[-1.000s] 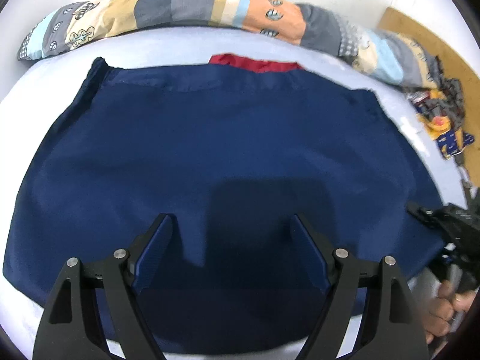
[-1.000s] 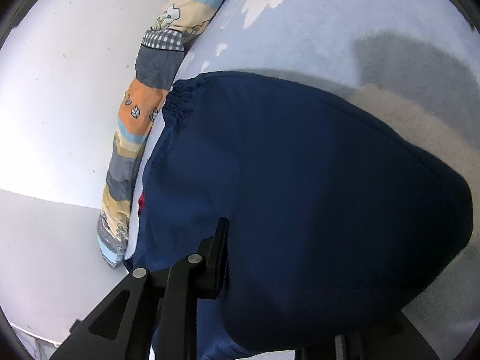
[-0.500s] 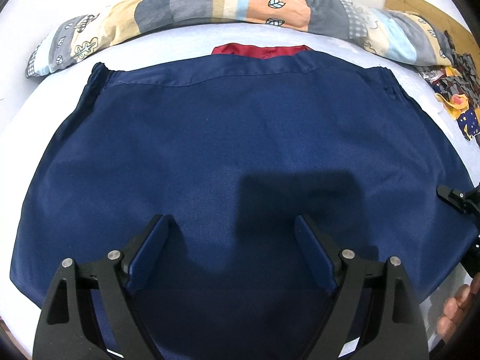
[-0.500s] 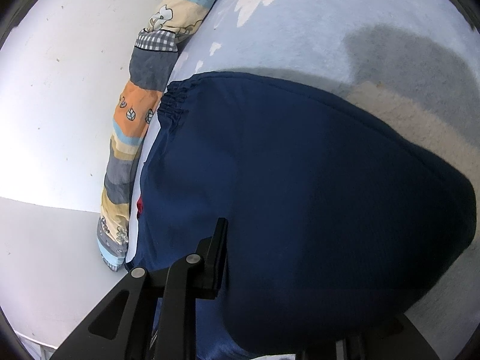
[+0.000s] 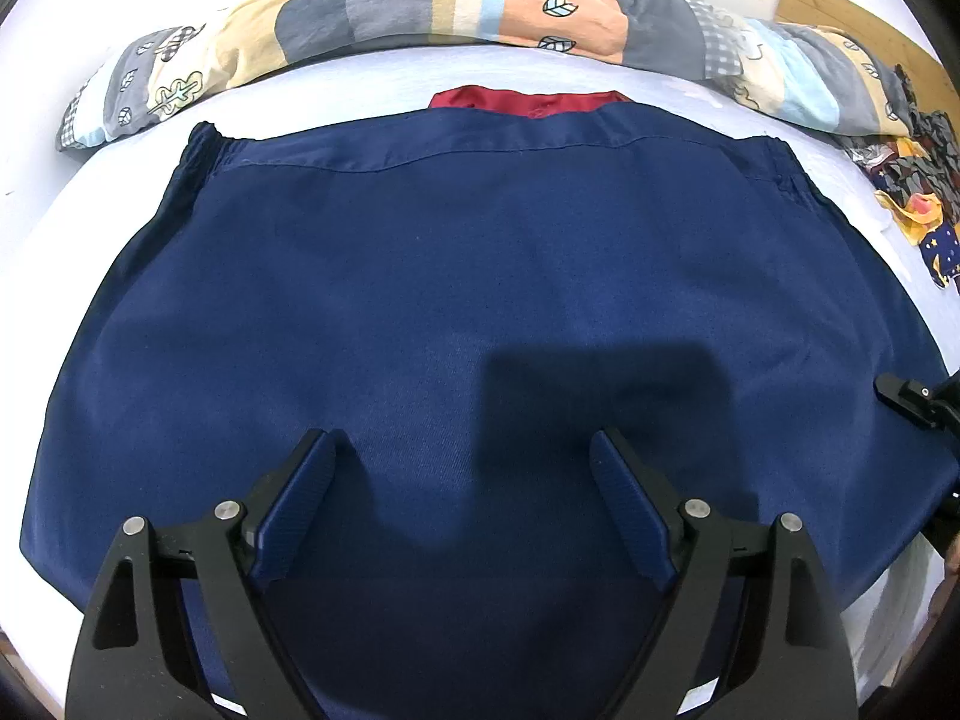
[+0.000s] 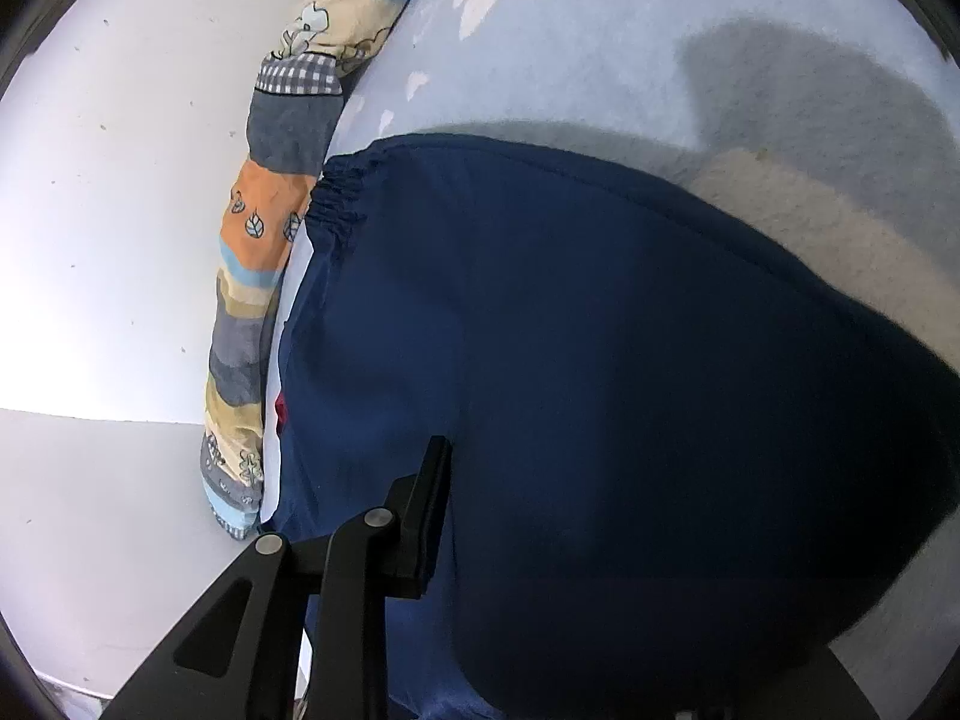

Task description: Fold large clothes

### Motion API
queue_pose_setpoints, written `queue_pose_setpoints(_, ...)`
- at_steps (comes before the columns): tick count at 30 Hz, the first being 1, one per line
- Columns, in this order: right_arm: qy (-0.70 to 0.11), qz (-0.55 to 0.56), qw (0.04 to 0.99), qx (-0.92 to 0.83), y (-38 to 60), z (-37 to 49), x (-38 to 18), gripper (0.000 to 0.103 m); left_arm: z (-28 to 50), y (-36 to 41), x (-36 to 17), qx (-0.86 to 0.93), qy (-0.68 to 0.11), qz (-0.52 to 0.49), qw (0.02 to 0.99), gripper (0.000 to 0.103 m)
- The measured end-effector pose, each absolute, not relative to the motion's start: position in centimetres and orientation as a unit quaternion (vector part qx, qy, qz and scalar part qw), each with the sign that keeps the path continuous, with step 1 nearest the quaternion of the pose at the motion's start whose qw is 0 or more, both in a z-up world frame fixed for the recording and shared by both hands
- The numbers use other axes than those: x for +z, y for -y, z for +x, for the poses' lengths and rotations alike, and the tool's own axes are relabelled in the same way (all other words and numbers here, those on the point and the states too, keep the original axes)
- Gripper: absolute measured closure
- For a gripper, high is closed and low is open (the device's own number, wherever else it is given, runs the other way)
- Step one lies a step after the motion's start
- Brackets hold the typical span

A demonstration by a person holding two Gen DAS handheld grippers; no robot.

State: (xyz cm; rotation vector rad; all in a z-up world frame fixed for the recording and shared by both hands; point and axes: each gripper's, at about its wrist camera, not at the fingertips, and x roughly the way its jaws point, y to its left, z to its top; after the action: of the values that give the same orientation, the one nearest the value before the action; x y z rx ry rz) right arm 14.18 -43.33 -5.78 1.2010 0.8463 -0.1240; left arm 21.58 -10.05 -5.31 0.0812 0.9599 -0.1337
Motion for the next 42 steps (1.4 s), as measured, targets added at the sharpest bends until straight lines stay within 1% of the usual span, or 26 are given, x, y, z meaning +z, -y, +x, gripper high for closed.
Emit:
queue_pose_setpoints(13, -0.380, 0.556, 0.737, -0.064, 43.1, 14.2, -5.8, 0.071, 21.6, 10.0, -5.3, -0.062, -0.459, 0.040, 0.885, 0.015)
queue_pose_setpoints(16, -0.377, 0.553, 0.740, -0.067, 43.0, 14.2, -5.8, 0.073, 21.5, 10.0, -5.3, -0.061, -0.458, 0.040, 0.886, 0.015)
queue_pose_setpoints(23, -0.360, 0.551, 0.750, -0.067, 42.8, 14.0, -5.2, 0.084, 21.5, 10.0, -5.3, -0.061, -0.458, 0.041, 0.886, 0.015)
queue_pose_setpoints(26, -0.351, 0.556, 0.751, -0.063, 42.8, 13.9, -4.7, 0.086, 21.5, 10.0, -5.3, -0.061, -0.458, 0.041, 0.886, 0.015)
queue_pose_setpoints(35, -0.313, 0.530, 0.788, -0.027, 41.4, 14.0, -0.9, 0.086, 21.5, 10.3, -5.4, -0.053, -0.456, 0.045, 0.887, 0.015)
queue_pose_setpoints(42, -0.295, 0.484, 0.824, 0.006, 39.2, 14.5, 2.4, 0.087, 21.6, 10.4, -5.4, -0.053, -0.455, 0.045, 0.888, 0.015)
